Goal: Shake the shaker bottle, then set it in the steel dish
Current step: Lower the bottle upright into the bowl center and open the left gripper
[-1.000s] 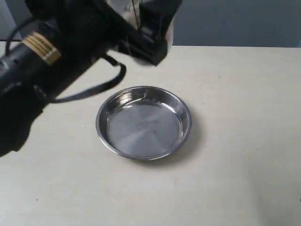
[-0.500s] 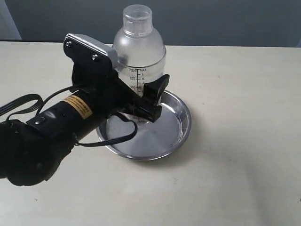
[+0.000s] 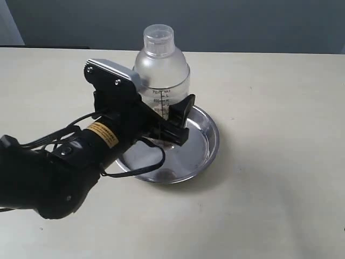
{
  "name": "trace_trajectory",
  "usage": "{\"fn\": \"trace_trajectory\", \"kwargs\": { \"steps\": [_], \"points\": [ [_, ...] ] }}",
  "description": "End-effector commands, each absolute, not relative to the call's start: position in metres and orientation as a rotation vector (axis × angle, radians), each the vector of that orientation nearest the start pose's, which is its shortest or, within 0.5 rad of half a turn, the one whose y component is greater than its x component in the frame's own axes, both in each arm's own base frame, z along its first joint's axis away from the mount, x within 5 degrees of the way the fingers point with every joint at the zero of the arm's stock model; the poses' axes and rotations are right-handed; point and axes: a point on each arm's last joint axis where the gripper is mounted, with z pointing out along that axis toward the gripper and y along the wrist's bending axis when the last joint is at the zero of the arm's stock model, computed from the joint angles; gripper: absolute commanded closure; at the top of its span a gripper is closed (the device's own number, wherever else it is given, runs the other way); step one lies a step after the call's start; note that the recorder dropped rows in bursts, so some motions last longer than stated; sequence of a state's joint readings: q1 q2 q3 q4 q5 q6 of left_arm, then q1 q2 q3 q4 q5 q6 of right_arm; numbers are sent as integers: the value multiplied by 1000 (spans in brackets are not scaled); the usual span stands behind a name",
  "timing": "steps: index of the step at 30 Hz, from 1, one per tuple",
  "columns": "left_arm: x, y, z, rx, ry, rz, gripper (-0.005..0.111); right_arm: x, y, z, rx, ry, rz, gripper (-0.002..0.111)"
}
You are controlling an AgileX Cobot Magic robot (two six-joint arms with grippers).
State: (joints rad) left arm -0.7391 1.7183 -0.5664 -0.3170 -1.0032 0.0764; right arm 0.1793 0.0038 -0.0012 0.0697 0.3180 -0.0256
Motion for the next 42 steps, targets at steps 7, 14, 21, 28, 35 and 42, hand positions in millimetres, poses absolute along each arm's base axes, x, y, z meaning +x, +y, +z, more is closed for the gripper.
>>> {"fn": "trace_trajectory", "kwargs": {
  "steps": [7,14,21,28,35,42],
  "points": [
    [253,-192,165,280,1554,-392,107,53,11,186,-142,1785,172,109],
    [256,-194,148,293,1575,-370,107,53,11,186,-142,1785,172,109],
    [262,-198,134,292,1608,-350,107,53,11,186,-142,1785,172,109],
    [275,-197,127,162,1631,-295,107,53,11,186,-142,1785,172,109],
    [283,-193,127,214,1627,-424,107,53,11,186,-142,1785,172,109],
    [283,-195,125,268,1649,-453,57,53,11,186,-142,1785,172,109]
  ]
}}
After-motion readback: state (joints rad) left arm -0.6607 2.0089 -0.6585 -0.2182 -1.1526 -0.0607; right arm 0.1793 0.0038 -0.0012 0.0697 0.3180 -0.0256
